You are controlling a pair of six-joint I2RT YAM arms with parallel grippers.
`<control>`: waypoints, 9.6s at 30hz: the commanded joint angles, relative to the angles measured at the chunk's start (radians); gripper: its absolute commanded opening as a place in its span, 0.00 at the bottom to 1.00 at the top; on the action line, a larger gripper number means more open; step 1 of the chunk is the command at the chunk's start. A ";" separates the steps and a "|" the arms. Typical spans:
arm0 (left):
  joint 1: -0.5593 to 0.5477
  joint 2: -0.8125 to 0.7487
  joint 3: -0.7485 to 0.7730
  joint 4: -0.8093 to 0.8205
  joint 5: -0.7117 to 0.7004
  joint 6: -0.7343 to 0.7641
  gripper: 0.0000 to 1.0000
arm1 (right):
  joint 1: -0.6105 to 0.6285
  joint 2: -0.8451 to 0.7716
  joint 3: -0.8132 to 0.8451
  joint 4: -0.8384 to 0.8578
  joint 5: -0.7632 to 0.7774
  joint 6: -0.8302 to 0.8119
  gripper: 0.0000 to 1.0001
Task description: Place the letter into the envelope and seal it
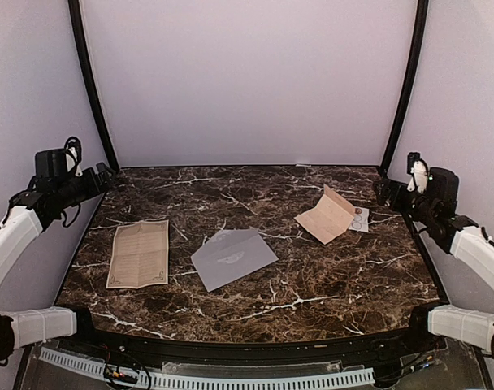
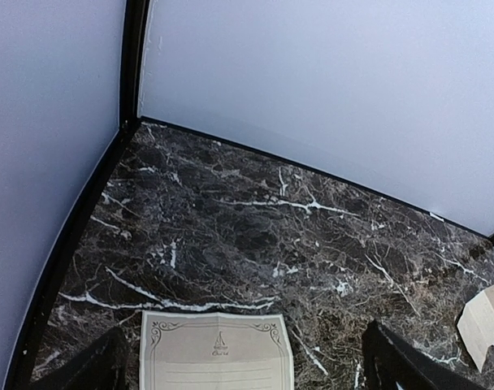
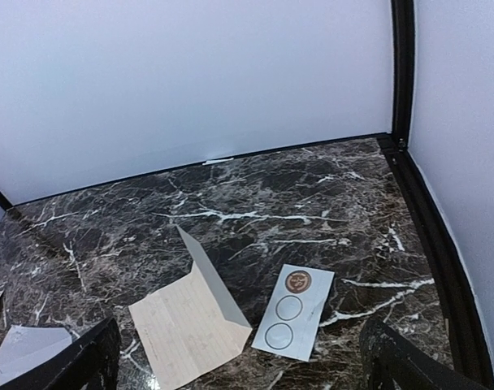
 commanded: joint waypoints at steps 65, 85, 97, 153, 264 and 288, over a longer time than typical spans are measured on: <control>0.154 0.513 -0.165 -0.099 0.259 -0.094 0.79 | 0.630 0.451 0.251 0.158 -0.218 0.080 0.99; -0.074 0.491 -0.284 -0.024 0.411 -0.209 0.68 | 0.726 0.574 0.319 0.208 -0.200 0.148 0.98; -0.111 0.363 -0.188 -0.135 0.272 -0.162 0.72 | 0.864 0.836 0.565 0.177 -0.219 0.214 0.92; -0.102 0.637 -0.093 -0.068 0.358 -0.069 0.55 | 0.856 1.697 1.478 -0.146 -0.352 0.389 0.54; -0.435 0.222 0.019 0.522 0.914 0.117 0.00 | 0.600 0.337 0.400 0.455 -0.391 0.235 0.78; -0.579 0.293 0.104 0.273 0.925 0.283 0.00 | 0.701 0.524 0.730 -0.287 -0.473 -0.137 0.85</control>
